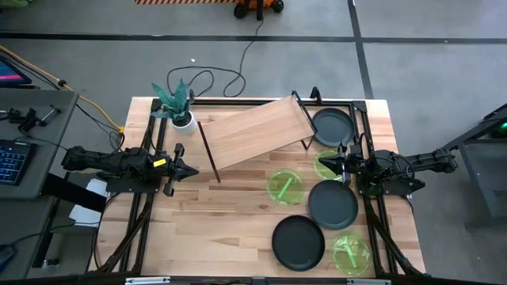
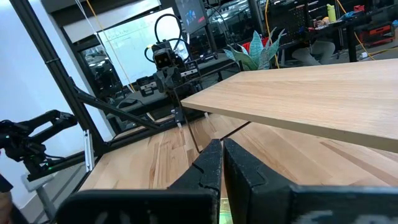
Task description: Place and stack plates onto a shelf
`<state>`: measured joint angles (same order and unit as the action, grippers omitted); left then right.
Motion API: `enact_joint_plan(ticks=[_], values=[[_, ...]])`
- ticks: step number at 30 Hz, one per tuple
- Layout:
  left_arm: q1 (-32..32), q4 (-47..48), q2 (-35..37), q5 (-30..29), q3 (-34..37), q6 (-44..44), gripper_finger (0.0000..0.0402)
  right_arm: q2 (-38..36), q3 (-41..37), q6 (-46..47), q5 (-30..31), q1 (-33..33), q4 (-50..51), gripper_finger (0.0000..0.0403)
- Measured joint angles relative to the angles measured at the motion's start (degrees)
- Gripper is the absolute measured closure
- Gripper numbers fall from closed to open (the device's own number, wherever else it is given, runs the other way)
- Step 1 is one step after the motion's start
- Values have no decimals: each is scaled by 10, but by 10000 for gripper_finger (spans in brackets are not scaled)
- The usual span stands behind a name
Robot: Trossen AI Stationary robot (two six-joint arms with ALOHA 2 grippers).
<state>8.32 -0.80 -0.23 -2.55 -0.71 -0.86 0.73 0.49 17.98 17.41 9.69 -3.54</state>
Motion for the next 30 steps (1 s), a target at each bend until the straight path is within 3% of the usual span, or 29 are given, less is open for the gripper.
enact_joint_plan(ticks=[27, 30], values=[[0, 0, 0, 0, 0, 0, 401, 0, 0, -1, 0, 0, 0, 402], [0, 0, 0, 0, 0, 0, 402, 0, 0, -5, 25, 0, -19, 402]])
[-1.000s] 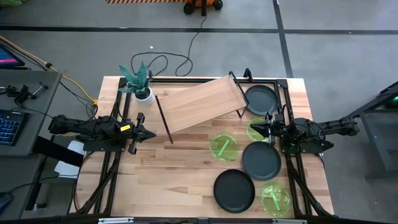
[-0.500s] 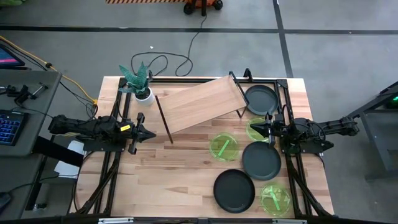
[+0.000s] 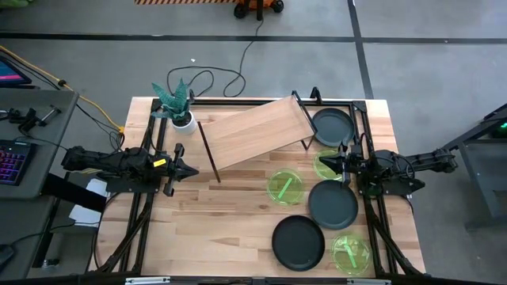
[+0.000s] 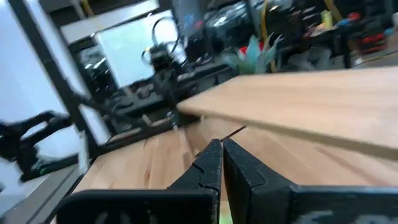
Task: Place and stack plates onto a shelf
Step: Put the top black plate on the shelf
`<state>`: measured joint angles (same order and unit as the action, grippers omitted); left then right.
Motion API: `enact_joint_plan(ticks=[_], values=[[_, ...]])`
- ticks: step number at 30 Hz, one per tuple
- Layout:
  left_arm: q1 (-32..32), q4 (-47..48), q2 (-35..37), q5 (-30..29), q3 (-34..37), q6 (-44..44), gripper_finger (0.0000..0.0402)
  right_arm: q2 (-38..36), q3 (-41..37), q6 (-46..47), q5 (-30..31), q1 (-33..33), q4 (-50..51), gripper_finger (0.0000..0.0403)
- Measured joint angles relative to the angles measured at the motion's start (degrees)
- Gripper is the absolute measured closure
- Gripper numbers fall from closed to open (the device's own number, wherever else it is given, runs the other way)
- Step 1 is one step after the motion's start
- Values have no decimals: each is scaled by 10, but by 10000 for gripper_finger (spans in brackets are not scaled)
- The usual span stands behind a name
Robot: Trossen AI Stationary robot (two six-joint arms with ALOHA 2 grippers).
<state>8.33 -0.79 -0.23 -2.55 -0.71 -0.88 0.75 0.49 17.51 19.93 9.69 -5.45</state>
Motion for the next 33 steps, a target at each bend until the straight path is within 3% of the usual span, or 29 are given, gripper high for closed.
enact_joint_plan(ticks=[4, 8, 10, 13, 16, 21, 24, 27, 30, 33], values=[[0, 0, 0, 0, 0, 0, 402, 0, 0, 97, 69, 0, -86, 402], [0, 0, 0, 0, 0, 0, 402, 1, 0, 21, 198, 0, -162, 402], [0, 0, 0, 0, 0, 0, 401, 3, 0, -4, 216, -3, -212, 402], [0, 0, 0, 0, 0, 0, 402, 28, 4, -40, 169, -19, -277, 402], [0, 0, 0, 0, 0, 0, 401, 77, 45, -41, 140, -36, -233, 402], [0, 0, 0, 0, 0, 0, 401, 168, 140, -39, 241, -58, -59, 402], [0, 0, 0, 0, 0, 0, 402, 211, 187, -88, 278, -68, -38, 402], [0, 0, 0, 0, 0, 0, 401, 242, 223, -93, 354, -79, -1, 402], [0, 0, 0, 0, 0, 0, 402, 263, 264, -6, 441, -89, 91, 402], [0, 0, 0, 0, 0, 0, 401, 282, 302, 127, 464, -103, 229, 402]])
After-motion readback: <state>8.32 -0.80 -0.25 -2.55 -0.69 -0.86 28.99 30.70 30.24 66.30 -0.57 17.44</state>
